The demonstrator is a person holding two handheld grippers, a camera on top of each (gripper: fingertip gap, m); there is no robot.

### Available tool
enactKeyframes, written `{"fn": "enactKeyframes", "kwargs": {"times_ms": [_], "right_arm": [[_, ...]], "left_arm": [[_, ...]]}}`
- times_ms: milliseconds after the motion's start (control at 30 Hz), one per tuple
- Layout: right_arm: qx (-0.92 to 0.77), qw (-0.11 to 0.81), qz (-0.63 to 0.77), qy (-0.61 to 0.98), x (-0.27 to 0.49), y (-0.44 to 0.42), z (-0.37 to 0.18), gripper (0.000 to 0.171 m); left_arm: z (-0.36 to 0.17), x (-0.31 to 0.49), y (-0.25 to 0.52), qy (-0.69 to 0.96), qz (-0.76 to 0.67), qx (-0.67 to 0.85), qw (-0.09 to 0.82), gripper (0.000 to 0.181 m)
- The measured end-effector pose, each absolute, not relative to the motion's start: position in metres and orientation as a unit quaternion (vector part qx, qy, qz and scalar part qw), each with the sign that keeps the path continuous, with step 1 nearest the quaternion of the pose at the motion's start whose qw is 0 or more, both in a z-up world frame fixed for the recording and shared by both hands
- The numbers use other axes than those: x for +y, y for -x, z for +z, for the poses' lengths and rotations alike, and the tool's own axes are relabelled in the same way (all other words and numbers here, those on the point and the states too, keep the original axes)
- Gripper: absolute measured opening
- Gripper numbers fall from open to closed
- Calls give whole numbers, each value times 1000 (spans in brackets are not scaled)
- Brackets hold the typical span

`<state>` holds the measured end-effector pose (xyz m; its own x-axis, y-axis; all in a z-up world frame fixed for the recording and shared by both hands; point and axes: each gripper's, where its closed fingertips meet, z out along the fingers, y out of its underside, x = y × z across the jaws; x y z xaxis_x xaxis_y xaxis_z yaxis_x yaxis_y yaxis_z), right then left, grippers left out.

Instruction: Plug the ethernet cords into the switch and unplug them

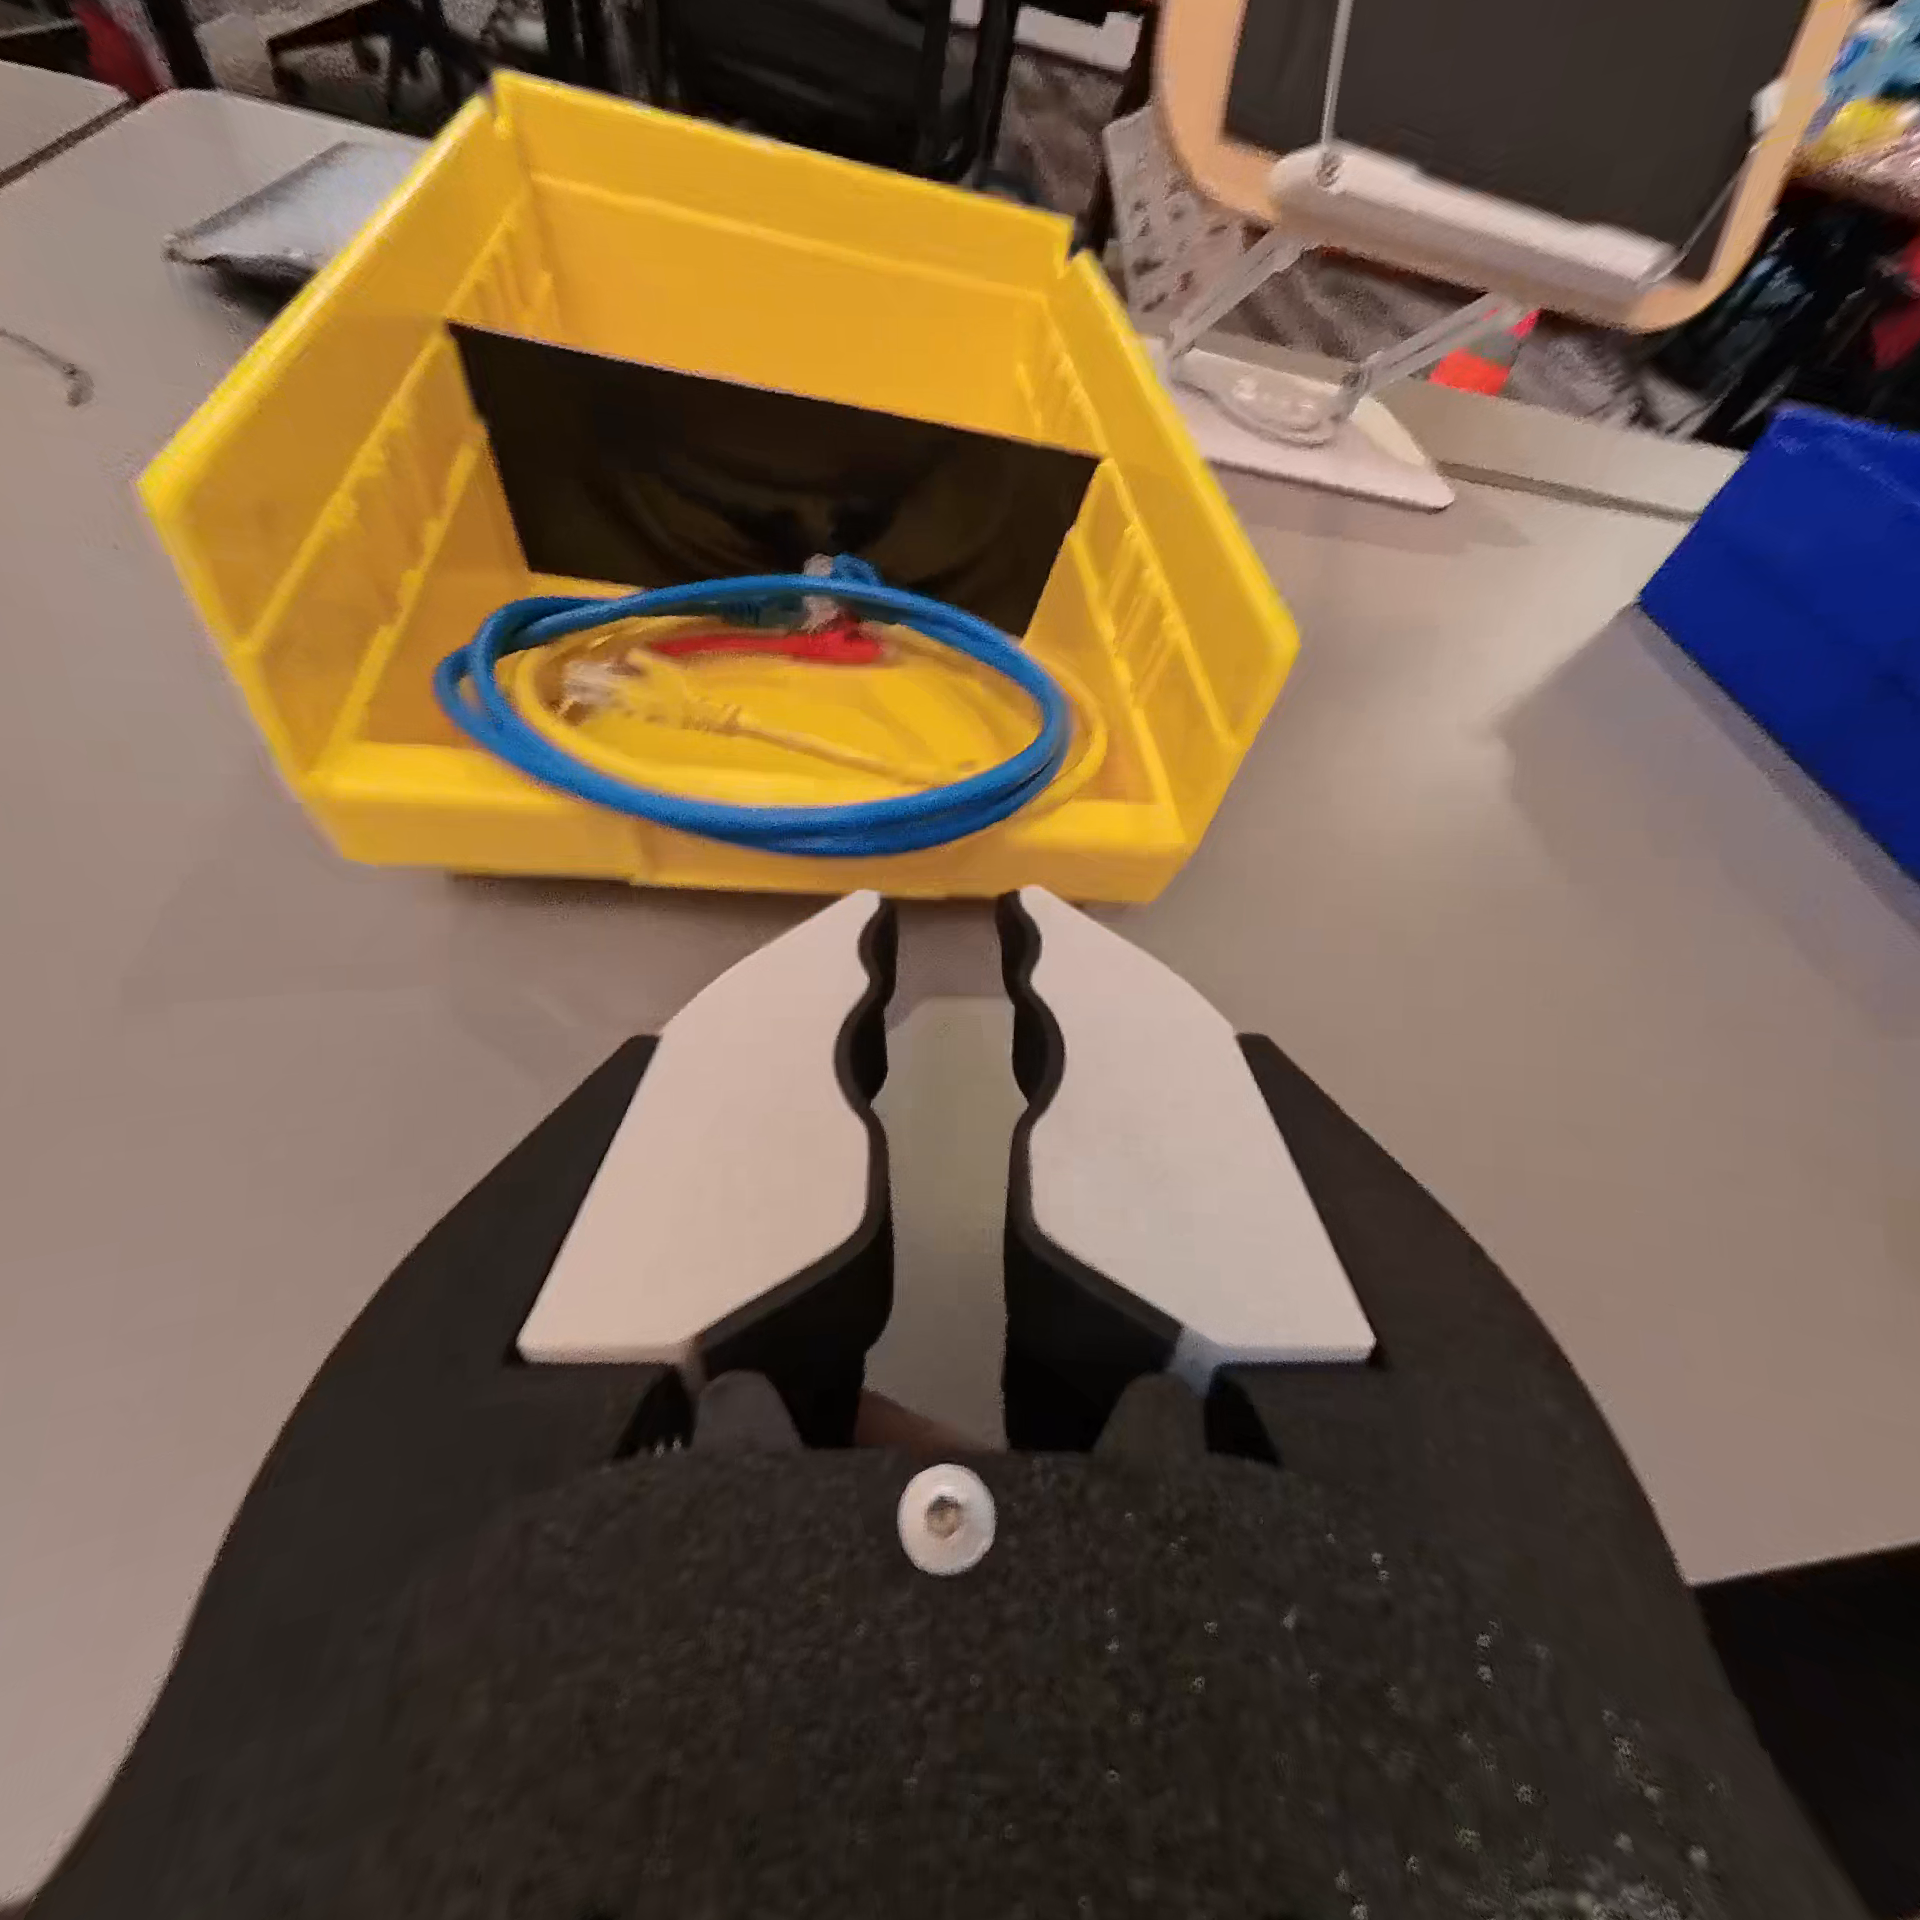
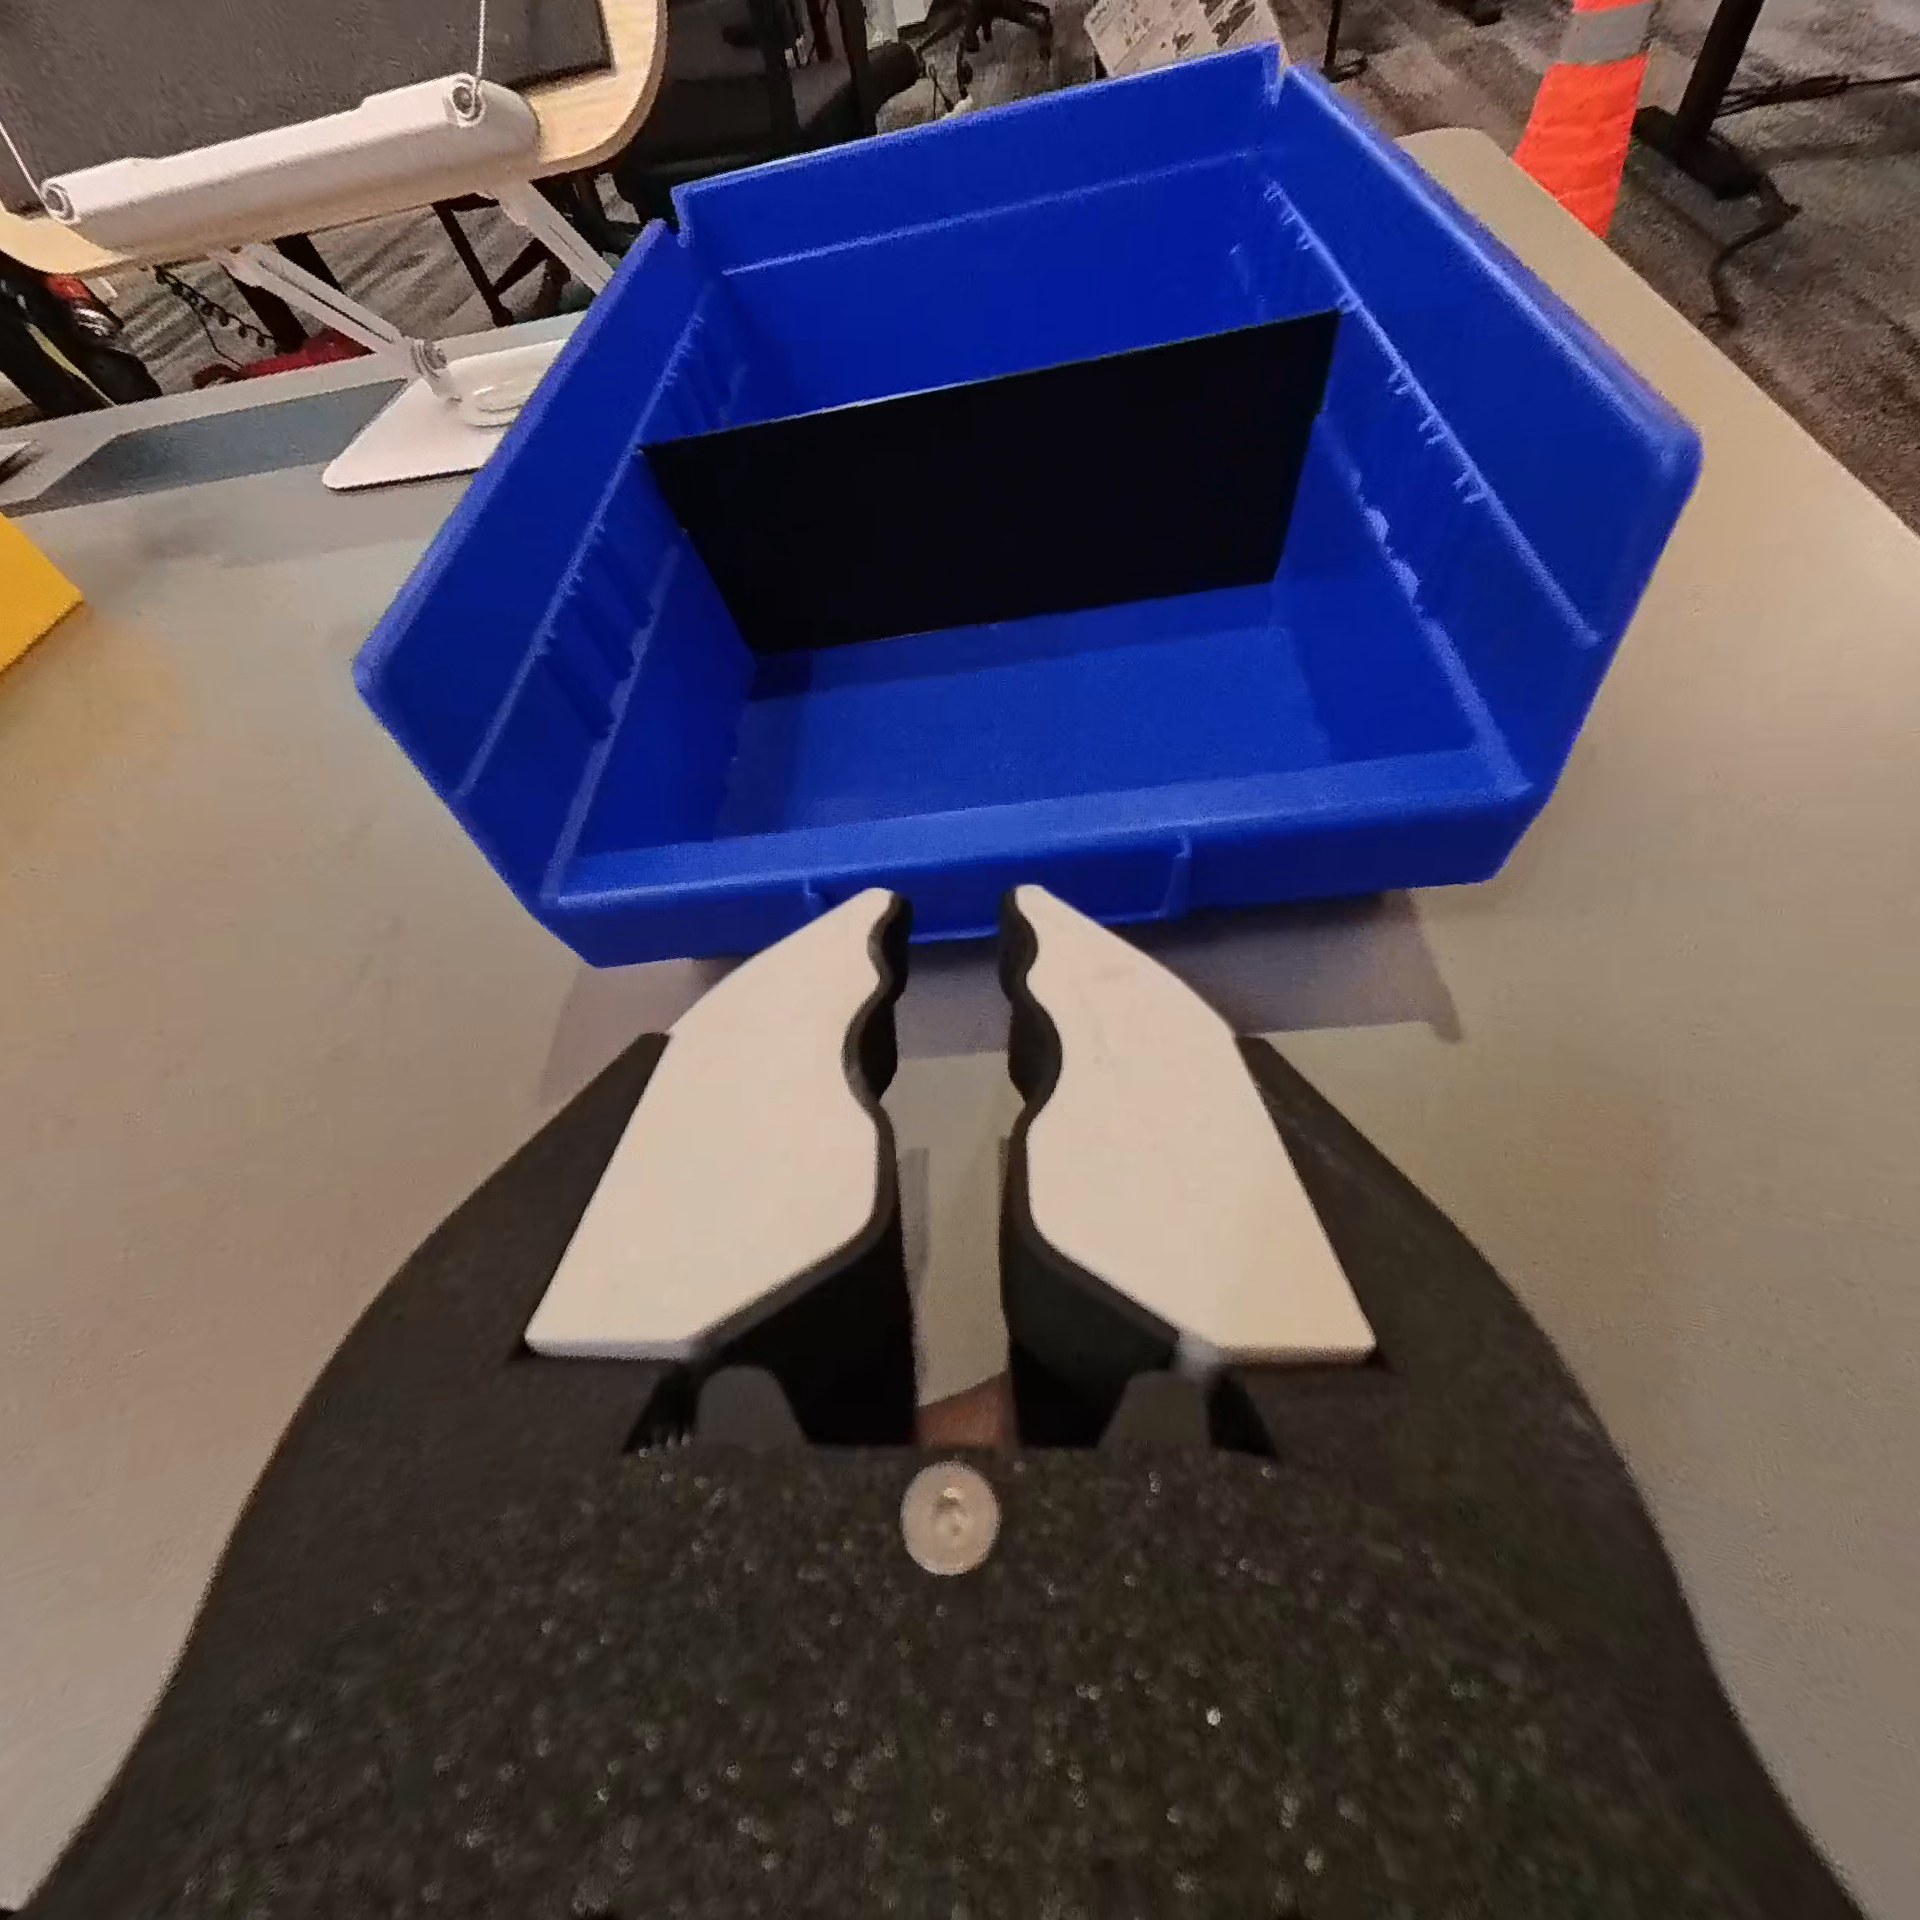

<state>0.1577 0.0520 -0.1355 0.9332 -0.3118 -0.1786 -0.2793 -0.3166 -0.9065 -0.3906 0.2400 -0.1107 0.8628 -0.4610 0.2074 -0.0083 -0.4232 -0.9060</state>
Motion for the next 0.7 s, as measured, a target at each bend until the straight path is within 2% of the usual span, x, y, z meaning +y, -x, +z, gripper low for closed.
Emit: {"fn": "enactKeyframes", "kwargs": {"times_ms": [233,700], "right_arm": [[175,560,-6,810,62,-150,-132,15],[115,548,-44,827,79,-128,-135,14]], "left_arm": [[-128,233,401,833,-218,162,482,23],[-133,218,385,826,-218,219,471,23]]}}
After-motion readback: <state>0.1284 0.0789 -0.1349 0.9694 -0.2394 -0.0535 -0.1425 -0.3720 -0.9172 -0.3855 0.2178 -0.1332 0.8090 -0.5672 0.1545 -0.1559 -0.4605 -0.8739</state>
